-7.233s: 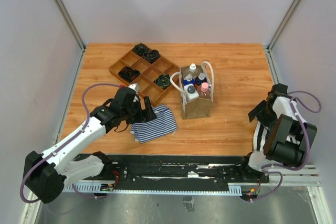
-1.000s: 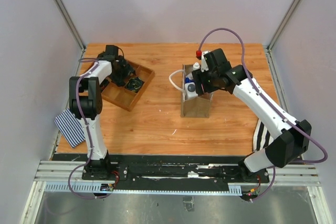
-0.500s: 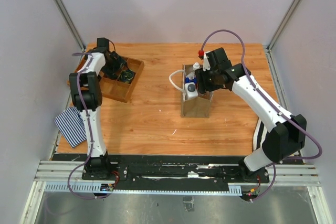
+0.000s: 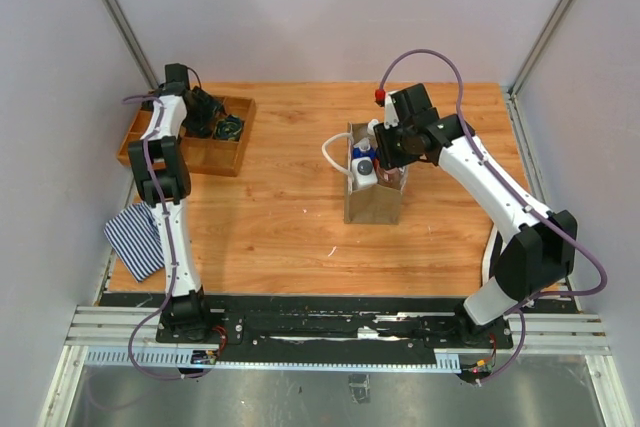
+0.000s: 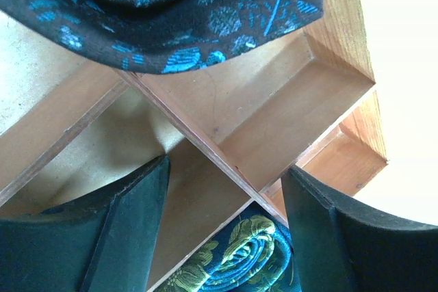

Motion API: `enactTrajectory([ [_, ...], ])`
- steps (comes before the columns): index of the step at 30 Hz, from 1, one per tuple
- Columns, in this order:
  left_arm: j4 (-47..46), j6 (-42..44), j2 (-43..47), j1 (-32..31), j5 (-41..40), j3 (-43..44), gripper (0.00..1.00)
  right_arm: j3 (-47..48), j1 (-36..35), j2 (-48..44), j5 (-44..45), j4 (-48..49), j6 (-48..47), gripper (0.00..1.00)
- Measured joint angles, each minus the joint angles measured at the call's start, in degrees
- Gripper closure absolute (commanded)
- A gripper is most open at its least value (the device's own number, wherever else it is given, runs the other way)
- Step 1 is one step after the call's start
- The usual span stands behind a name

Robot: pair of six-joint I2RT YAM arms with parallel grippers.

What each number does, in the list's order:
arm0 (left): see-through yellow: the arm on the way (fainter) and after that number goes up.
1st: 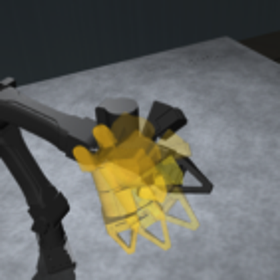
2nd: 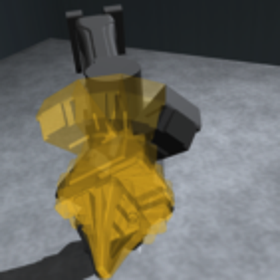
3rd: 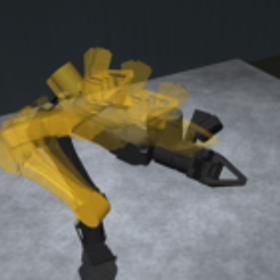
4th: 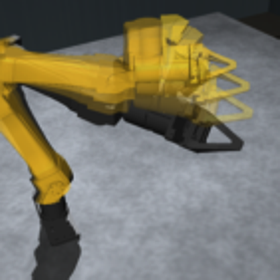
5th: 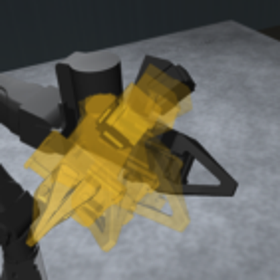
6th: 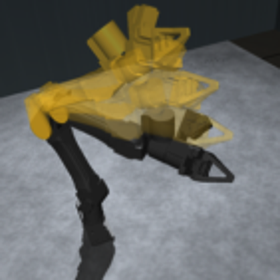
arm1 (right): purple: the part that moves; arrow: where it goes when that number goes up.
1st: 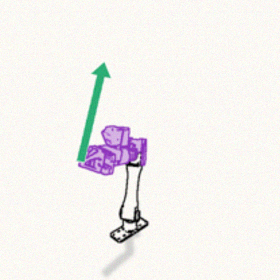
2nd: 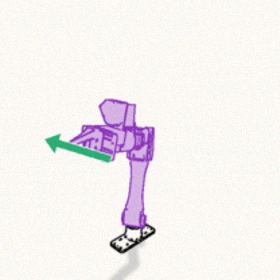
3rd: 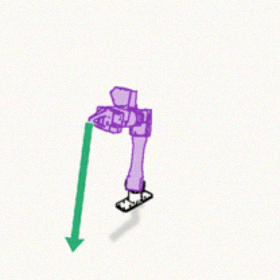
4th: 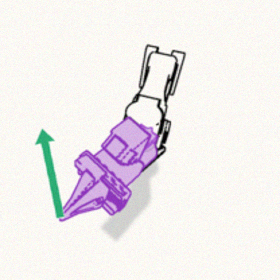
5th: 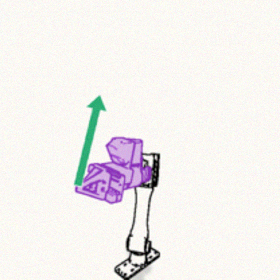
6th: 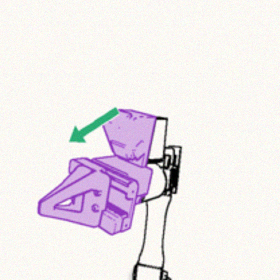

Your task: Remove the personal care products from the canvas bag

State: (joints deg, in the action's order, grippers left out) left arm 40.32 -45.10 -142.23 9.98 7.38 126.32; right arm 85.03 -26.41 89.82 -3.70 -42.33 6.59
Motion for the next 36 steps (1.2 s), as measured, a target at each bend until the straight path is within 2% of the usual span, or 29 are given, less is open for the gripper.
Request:
enactTrajectory([
  [3, -0.9, 0.3, 0.0, 0.0, 0.3, -0.2, 0.26, 0.2, 0.0, 0.0, 0.5, -0.2, -0.1, 0.98],
  [5, -2.2, 0.6, 0.8, -0.5, 0.3, -1.4, 0.26, 0.6, 0.0, 0.0, 0.8, -0.9, -0.1, 0.95],
  [6, -3.0, 1.0, 1.5, -0.7, 0.2, -2.4, 0.26, 0.7, 0.0, 0.0, 0.9, -1.2, -0.1, 0.89],
  [9, -3.6, 1.4, 4.6, -1.9, 0.4, -4.5, 0.25, 1.7, 0.0, 0.2, 1.3, -3.0, -0.1, 0.54],
  [10, -3.7, 1.7, 5.7, -2.4, 0.1, -4.7, 0.25, 2.2, 0.0, 0.2, 1.4, -3.4, -0.1, 0.47],
  [16, -3.9, 2.9, 15.3, -8.0, 0.5, -5.1, 0.25, 3.0, 0.0, -0.2, 1.8, -3.8, 0.2, 0.40],
  [17, -4.4, 3.0, 17.5, -9.7, 0.8, -6.1, 0.25, 2.9, 0.0, -0.3, 1.9, -3.8, 0.4, 0.41],
  [20, -4.7, 3.8, 23.6, -15.1, 1.1, -9.6, 0.24, 2.0, 0.0, -0.4, 1.8, -3.8, 0.7, 0.57],
  [25, -6.3, 4.2, 27.6, -22.0, 1.8, -16.8, 0.24, 1.4, 0.0, -0.3, 1.4, -3.8, 0.9, 0.98],
  [31, -6.7, 4.6, 29.9, -28.0, -0.4, -29.8, 0.24, 1.8, 0.0, -0.3, 2.1, -4.2, 0.9, 0.99],
  [36, -5.9, 6.6, 35.7, -37.3, -5.1, -32.0, 0.24, 2.7, 0.0, -2.9, 4.5, -5.3, 1.2, 0.99],
])
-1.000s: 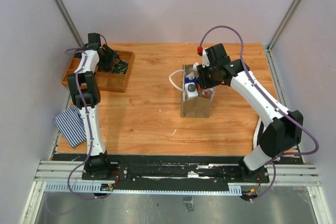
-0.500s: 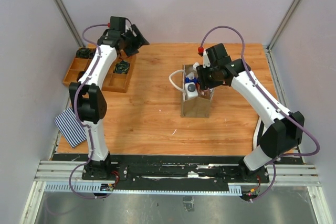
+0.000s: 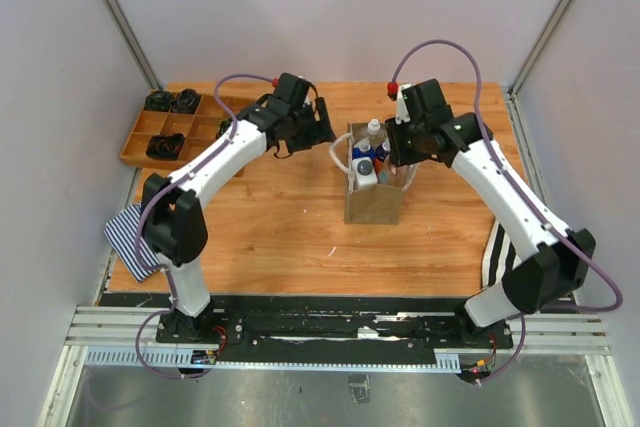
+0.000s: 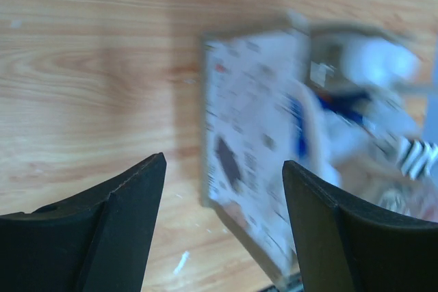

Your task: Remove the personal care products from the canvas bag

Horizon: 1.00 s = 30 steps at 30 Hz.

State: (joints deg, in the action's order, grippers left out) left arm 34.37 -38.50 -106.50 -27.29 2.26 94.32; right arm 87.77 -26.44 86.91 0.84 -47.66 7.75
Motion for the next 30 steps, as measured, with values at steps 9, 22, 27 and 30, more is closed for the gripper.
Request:
enactTrajectory([
  [9, 2.1, 4.7, 7.1, -17.1, -7.4, 6.4, 0.25, 10.1, 3.3, -11.6, 9.0, 0.6, 0.7, 0.99],
  [22, 12.7, 7.2, 4.6, -26.5, -25.6, 18.1, 0.23, 9.2, 15.1, -13.7, 12.3, 1.9, 1.9, 0.99],
  [27, 13.1, 9.2, 3.0, -28.7, -26.8, 22.8, 0.21, 4.3, 17.7, -13.2, 10.4, 3.1, 3.1, 0.98],
  [30, 13.9, 9.7, -1.9, -29.2, -26.4, 26.8, 0.21, -0.3, 18.4, -12.0, 9.4, 4.4, 3.5, 0.97],
])
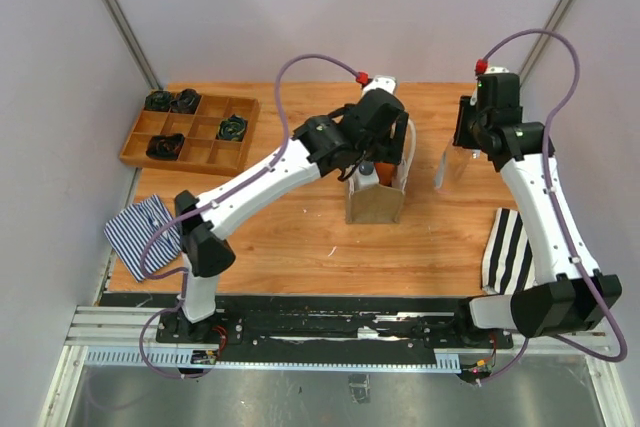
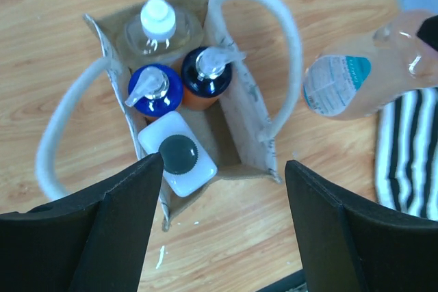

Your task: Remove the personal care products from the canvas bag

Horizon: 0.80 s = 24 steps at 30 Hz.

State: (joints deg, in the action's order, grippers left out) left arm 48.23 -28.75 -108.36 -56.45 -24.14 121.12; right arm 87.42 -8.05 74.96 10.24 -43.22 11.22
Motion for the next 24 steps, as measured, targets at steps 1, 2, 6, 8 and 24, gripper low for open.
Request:
enactTrajectory([
  [1, 0.1, 0.0, -1.6, 0.0, 0.0, 0.2, 0.21, -1.8, 0.1, 0.6, -0.3, 0.5, 0.2, 0.96],
  [2, 0.4, -0.1, -3.0, 0.0, 0.0, 0.1, 0.20, -3.2, 0.1, 1.2, -0.7, 0.8, 0.4, 0.96],
  [6, 1.2, -1.2, -7.6, 0.5, -0.3, -5.0, 0.20, -8.2, 0.1, 2.8, -1.9, 1.8, 0.9, 0.95],
  [8, 1.3, -2.2, -8.3, 0.8, -0.4, -7.7, 0.20, -9.6, 0.1, 3.0, -2.1, 1.9, 0.9, 0.94],
  [24, -2.8, -9.3, -10.2, 3.1, 3.2, -13.5, 0.57, -13.7, 0.3, 4.1, -3.4, 6.7, 0.9, 0.36],
])
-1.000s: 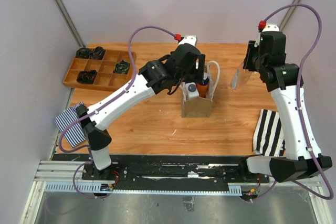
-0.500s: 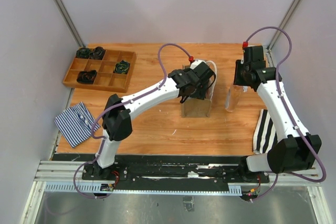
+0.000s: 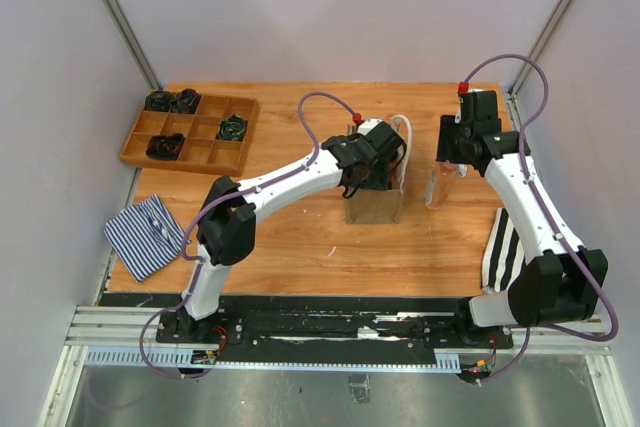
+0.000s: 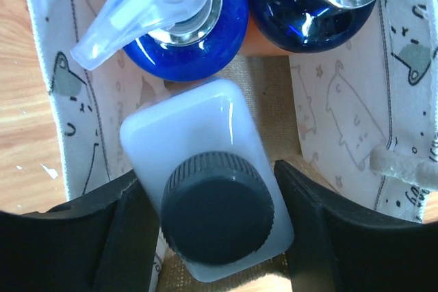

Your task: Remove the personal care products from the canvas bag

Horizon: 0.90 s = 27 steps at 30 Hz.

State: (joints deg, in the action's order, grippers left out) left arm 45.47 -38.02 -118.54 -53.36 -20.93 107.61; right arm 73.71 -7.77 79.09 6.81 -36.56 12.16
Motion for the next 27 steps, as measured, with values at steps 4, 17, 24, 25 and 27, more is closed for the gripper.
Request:
enactTrajectory([
  [4, -0.6, -0.4, -0.2, 0.0, 0.0, 0.0, 0.99, -0.1, 0.1, 0.0, 0.0, 1.9, -0.1, 0.17],
  [17, 13.8, 1.9, 1.6, -1.7, -9.3, 17.9, 0.99, 6.2, -13.6, -11.0, 1.1, 3.0, -4.3, 0.37],
  [24, 13.1, 2.0, 19.6, -1.0, -20.5, 16.2, 1.00, 8.3, -18.4, -9.9, -5.8, 8.7, -4.9, 0.41],
  [25, 12.9, 1.7, 22.8, -0.1, -21.8, 14.7, 0.99, 8.8, -18.5, -8.3, -6.9, 9.1, -4.8, 0.41],
  [27, 12.9, 1.5, 27.1, 1.7, -23.7, 11.9, 1.00, 9.4, -18.6, -4.3, -9.7, 10.0, -4.7, 0.42],
])
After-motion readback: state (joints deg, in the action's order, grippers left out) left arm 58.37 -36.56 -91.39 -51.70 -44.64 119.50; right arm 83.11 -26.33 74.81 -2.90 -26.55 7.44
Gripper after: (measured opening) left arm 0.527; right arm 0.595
